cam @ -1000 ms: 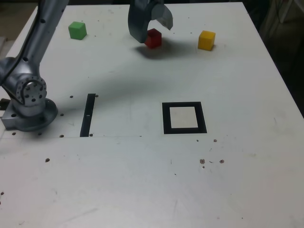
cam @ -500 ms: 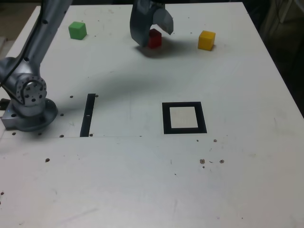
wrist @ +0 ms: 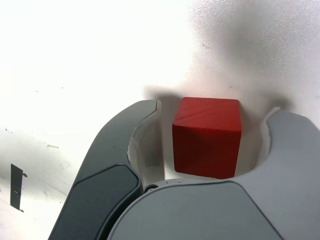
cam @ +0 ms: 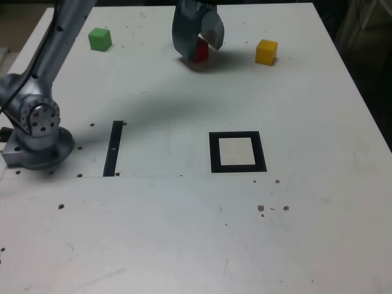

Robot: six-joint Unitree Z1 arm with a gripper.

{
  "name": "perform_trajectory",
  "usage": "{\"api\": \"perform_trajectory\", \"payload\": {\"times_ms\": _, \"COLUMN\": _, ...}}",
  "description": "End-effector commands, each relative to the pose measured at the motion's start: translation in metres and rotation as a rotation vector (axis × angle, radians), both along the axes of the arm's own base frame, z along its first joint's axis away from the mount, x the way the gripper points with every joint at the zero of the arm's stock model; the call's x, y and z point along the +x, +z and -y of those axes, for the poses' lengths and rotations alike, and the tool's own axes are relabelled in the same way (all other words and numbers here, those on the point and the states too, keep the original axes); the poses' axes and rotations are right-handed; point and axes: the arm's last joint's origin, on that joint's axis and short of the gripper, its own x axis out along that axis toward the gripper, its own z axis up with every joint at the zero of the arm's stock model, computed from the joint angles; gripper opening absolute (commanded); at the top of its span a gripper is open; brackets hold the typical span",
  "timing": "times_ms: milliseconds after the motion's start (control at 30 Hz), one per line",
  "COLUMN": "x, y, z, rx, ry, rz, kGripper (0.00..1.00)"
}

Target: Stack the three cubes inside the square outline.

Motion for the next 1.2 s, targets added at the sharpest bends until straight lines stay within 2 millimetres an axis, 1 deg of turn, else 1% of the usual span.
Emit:
{"api": "perform_trajectory", "payload": {"times_ms": 0, "x": 0.001, "y": -0.001, "z": 0.000, "rx": -0.002, "ry": -0.004, "rz": 0.001, "kGripper": 0.39}}
{"api": "perform_trajectory", "payload": {"times_ms": 467, "x": 0.001, "y": 0.002, "z": 0.002, "rx": -0.005, "ry": -0.017, "rz": 0.008, "kGripper": 0.38}}
{"api": "perform_trajectory", "payload": {"times_ms": 733, "x": 0.003, "y": 0.009, "z": 0.010, "rx": 0.000, "ry": -0.049, "rz": 0.017, "kGripper": 0.39}}
{"api": "perform_trajectory", "payload": {"times_ms": 833, "x": 0.004, "y": 0.013, "z": 0.018, "rx": 0.006, "ry": -0.067, "rz": 0.023, "kGripper": 0.39}}
{"api": "perform_trajectory", "payload": {"times_ms": 967, "x": 0.003, "y": 0.020, "z": 0.032, "rx": 0.015, "ry": -0.092, "rz": 0.036, "kGripper": 0.39}}
{"api": "perform_trajectory", "payload": {"times_ms": 1067, "x": 0.000, "y": 0.027, "z": 0.048, "rx": 0.020, "ry": -0.113, "rz": 0.048, "kGripper": 0.39}}
{"api": "perform_trajectory", "payload": {"times_ms": 1167, "x": -0.004, "y": 0.033, "z": 0.069, "rx": 0.019, "ry": -0.142, "rz": 0.064, "kGripper": 0.39}}
